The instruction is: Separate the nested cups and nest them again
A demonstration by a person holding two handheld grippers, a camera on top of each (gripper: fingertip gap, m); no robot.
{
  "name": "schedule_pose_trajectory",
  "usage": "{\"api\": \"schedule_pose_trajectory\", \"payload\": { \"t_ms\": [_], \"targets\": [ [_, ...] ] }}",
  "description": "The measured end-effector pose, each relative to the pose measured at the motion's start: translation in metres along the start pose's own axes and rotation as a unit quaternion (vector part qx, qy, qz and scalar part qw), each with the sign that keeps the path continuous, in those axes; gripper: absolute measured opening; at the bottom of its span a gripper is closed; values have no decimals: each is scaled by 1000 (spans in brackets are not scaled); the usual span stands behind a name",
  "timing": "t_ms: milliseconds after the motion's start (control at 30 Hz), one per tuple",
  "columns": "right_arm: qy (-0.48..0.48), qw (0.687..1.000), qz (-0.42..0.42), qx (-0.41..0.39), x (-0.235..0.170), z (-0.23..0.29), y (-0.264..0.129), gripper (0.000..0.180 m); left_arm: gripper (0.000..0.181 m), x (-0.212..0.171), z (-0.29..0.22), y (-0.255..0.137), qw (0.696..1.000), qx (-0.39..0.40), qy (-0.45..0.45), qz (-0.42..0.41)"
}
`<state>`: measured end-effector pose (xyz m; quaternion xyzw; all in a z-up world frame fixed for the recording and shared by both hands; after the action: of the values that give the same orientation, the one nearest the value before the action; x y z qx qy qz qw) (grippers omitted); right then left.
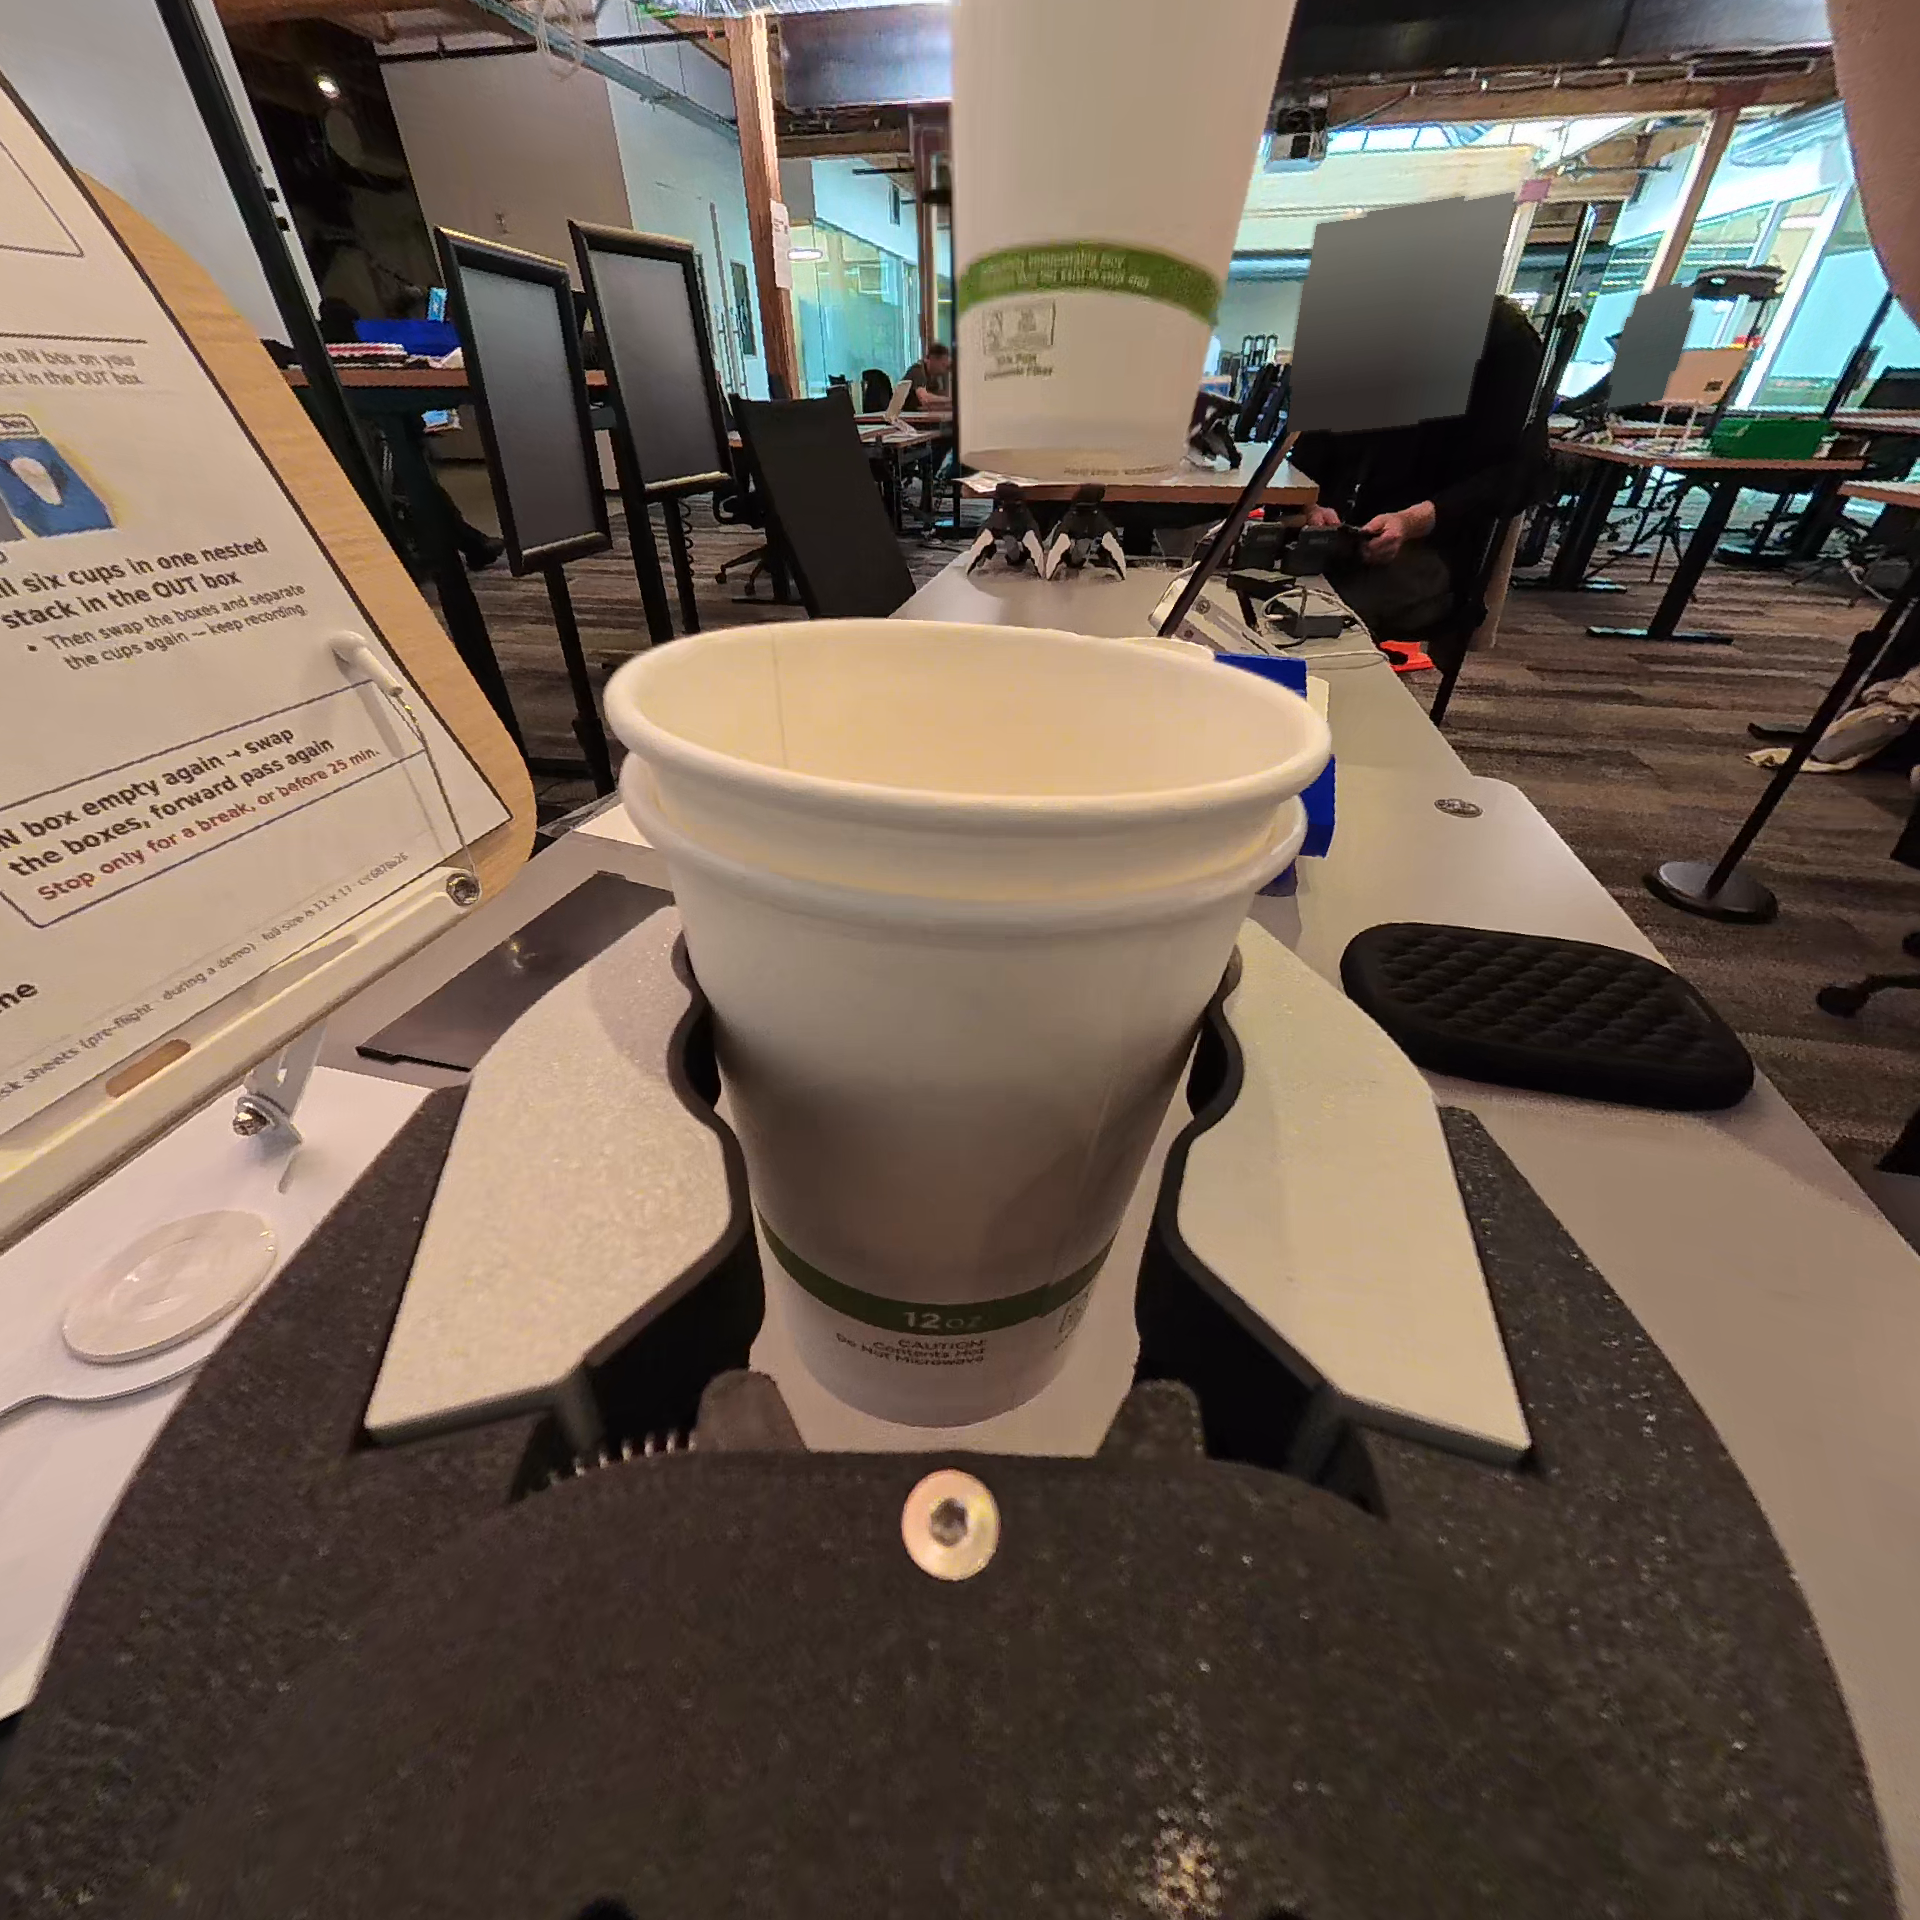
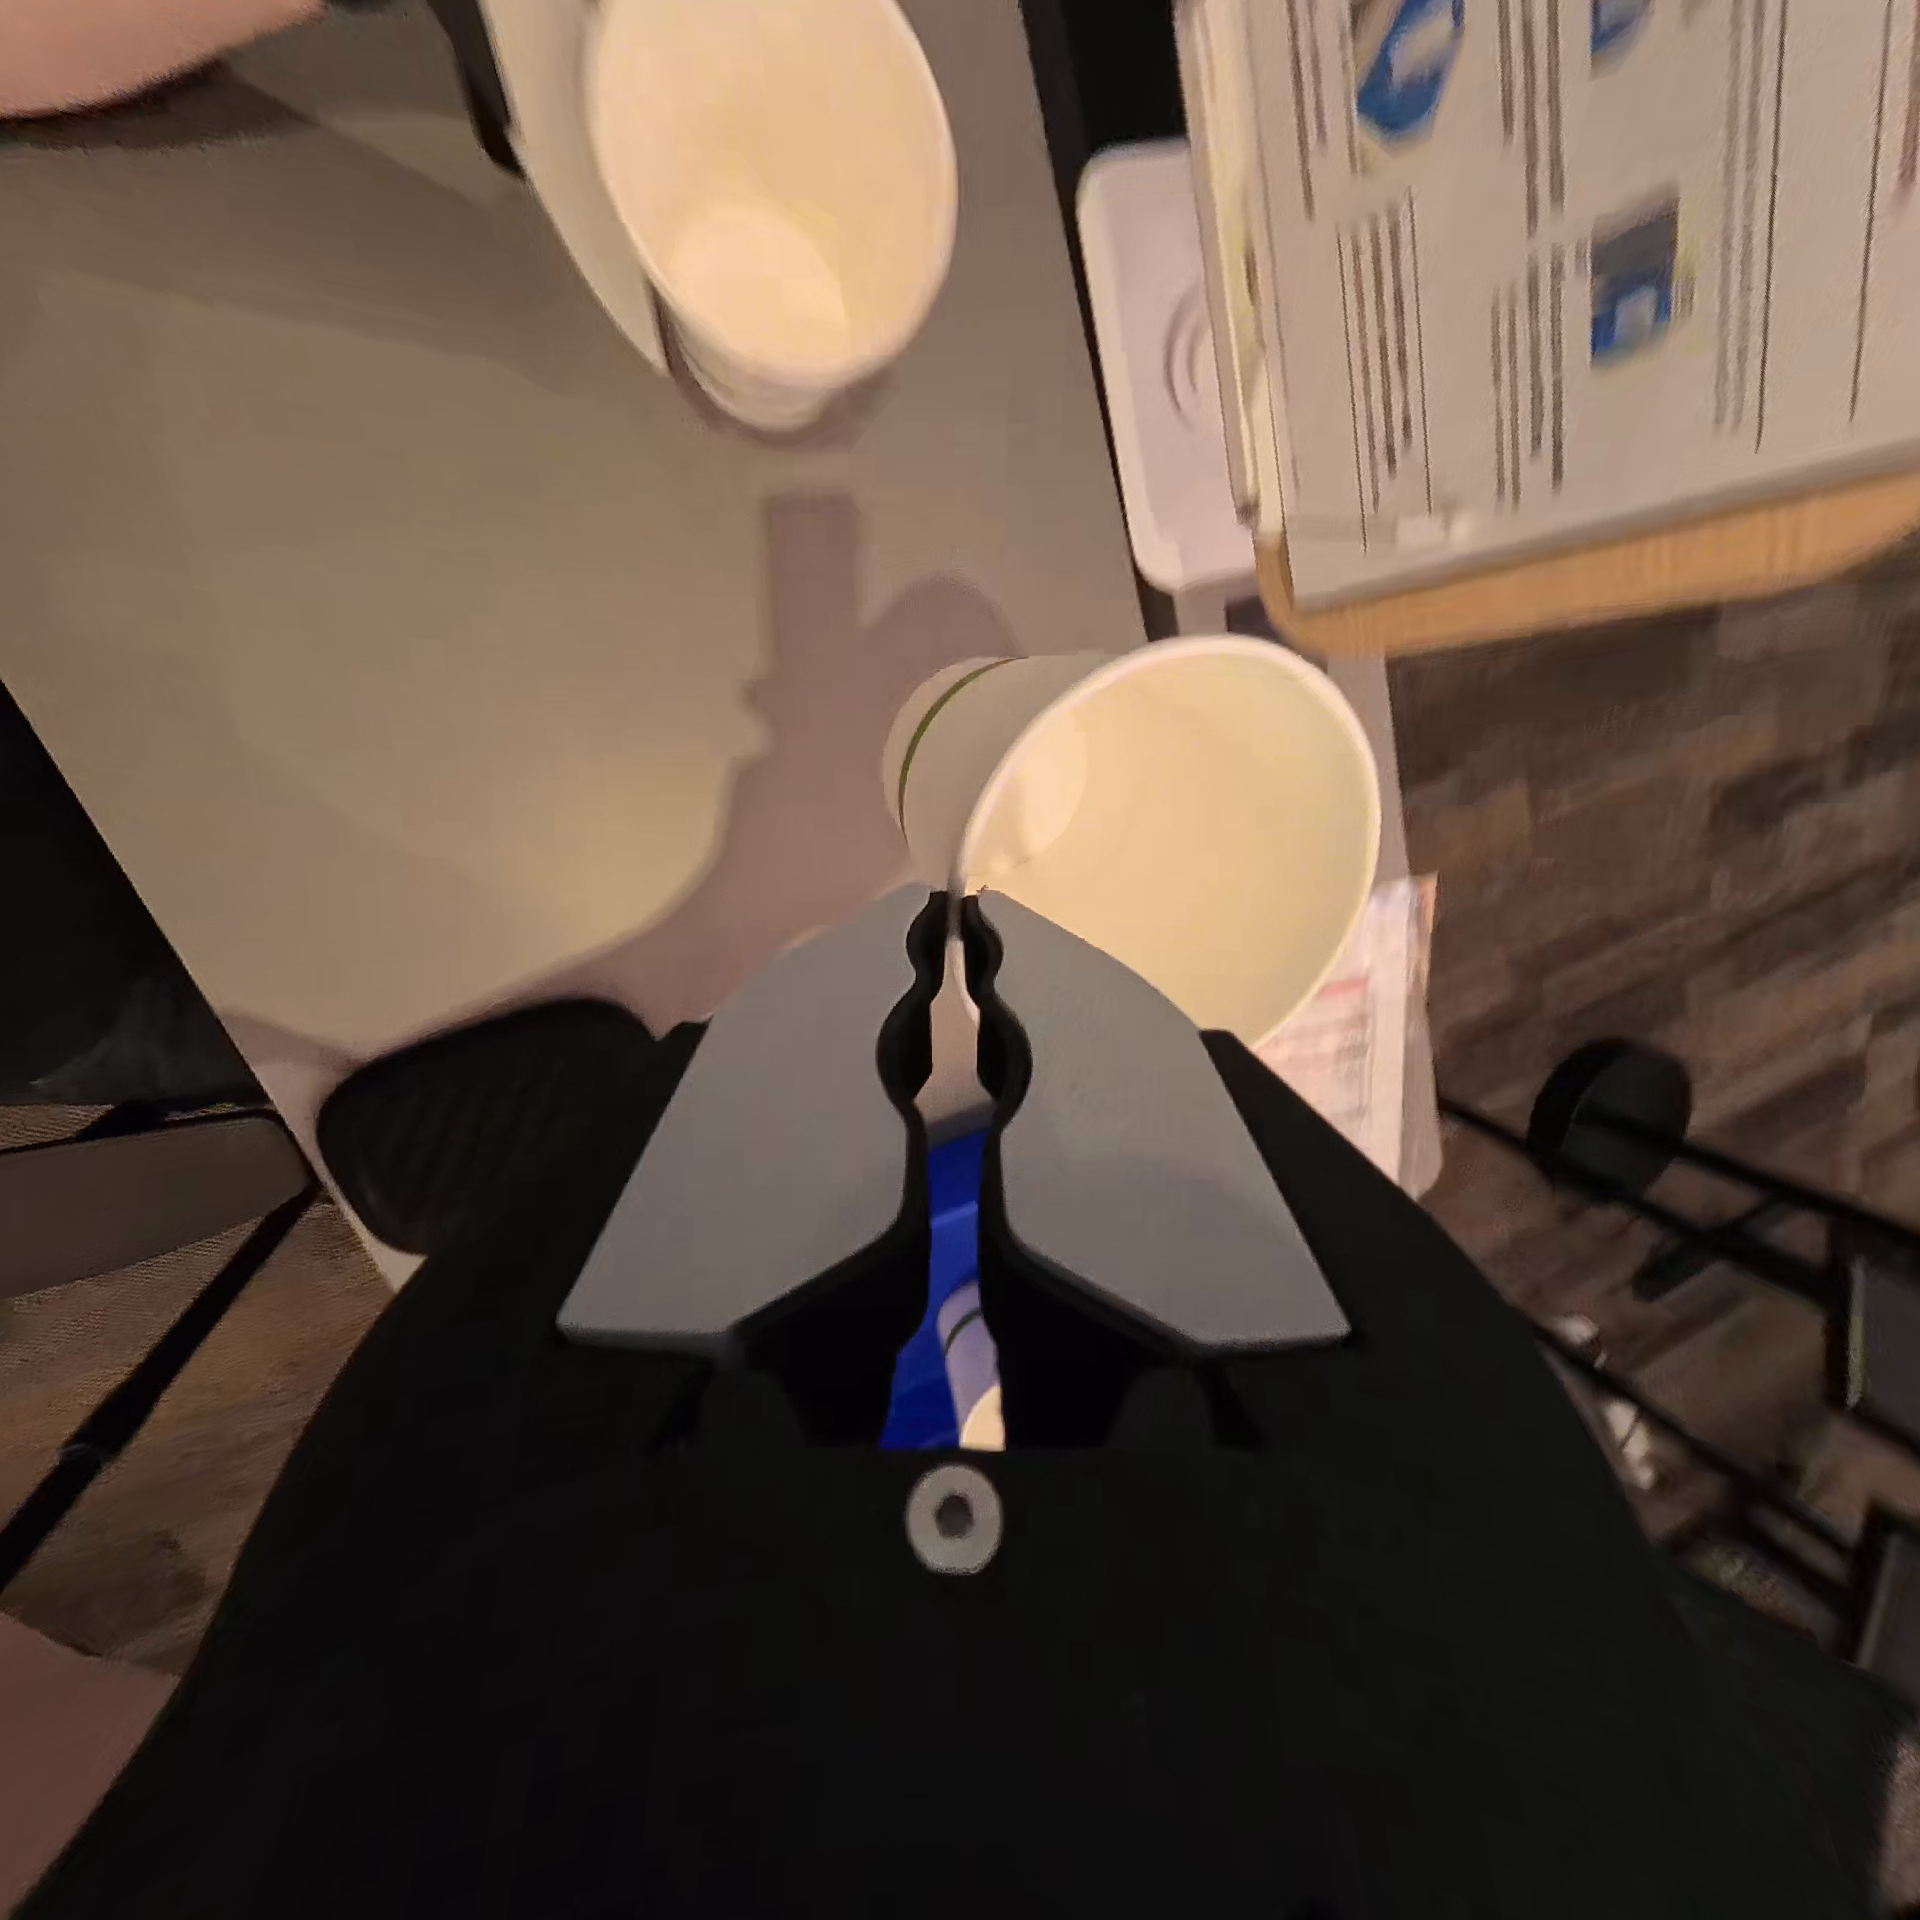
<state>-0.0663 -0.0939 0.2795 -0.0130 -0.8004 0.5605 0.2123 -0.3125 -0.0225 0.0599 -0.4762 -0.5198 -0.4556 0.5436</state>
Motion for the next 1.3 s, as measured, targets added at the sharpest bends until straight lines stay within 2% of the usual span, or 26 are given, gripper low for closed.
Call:
{"api": "schedule_pose_trajectory", "payload": {
  "t_ms": [233,367,500,700,933,1300],
  "targets": [
    [131,987,89,-25,-127,-28,-8,2,90,-1,-1,2,1000,-2,-2,2],
    [172,976,128,-34,-181,-35,-1,2,90,-3,-3,6,1000,-5,2,10],
    [201,970,139,-18,-223,-34,24,2,90,-4,-5,9,1000,-7,4,15],
    [209,964,166,-13,-259,-28,65,2,90,-6,-4,10,1000,-7,3,18],
    [228,963,144,-6,-282,-22,97,2,90,-7,-4,11,1000,-8,3,19],
    [260,954,151,3,-317,-17,140,3,90,-4,-5,9,1000,-9,4,14]
  ]
}}
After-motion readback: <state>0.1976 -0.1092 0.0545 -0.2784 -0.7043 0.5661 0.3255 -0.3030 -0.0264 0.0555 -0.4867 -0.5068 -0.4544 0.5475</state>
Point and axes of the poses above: each gripper's, where its closed fingertips meet, y out along the fingers, x out of its top, z = x × y across the jaws, the point moved 8 cm from there along -y, back along the fingers
